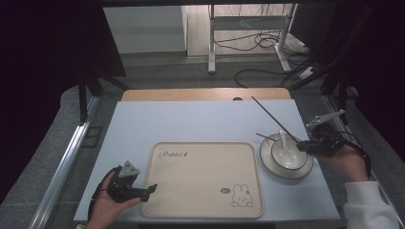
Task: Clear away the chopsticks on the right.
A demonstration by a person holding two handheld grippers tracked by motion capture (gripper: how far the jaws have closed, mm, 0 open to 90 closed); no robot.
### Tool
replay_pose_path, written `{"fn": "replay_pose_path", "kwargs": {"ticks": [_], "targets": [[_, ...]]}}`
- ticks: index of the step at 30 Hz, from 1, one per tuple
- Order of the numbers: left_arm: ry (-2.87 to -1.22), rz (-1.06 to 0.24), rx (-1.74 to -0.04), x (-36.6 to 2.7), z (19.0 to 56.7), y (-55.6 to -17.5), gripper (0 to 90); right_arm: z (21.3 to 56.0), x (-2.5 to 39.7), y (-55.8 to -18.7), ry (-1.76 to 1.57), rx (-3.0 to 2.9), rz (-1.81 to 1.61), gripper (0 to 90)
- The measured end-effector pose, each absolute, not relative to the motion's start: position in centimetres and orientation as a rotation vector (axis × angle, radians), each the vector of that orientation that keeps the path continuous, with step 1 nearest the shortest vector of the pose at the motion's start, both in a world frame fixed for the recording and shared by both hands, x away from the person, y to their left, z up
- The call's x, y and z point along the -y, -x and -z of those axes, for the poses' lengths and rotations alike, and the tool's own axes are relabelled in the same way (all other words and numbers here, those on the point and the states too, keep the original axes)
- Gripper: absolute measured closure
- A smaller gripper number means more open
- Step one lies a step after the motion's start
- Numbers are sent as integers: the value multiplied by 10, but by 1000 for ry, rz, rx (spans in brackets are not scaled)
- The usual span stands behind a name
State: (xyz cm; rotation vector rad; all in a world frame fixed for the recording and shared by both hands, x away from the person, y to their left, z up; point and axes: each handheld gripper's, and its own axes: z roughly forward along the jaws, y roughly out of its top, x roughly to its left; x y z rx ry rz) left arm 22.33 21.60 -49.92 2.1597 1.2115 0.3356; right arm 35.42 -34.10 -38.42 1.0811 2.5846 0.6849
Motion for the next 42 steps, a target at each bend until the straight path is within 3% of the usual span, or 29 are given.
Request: {"fn": "replay_pose_path", "kwargs": {"ticks": [13,30,42], "targets": [[-2158,-338,-1206,-216,498,-222,148,395,280,-326,-1066,-2671,-718,831],[-2139,-339,-1203,-217,496,-221,148,447,214,-302,-1030,-2860,-591,831],[-2155,-332,-1193,-215,497,-222,148,477,204,-299,-1030,-2911,-439,831]]}}
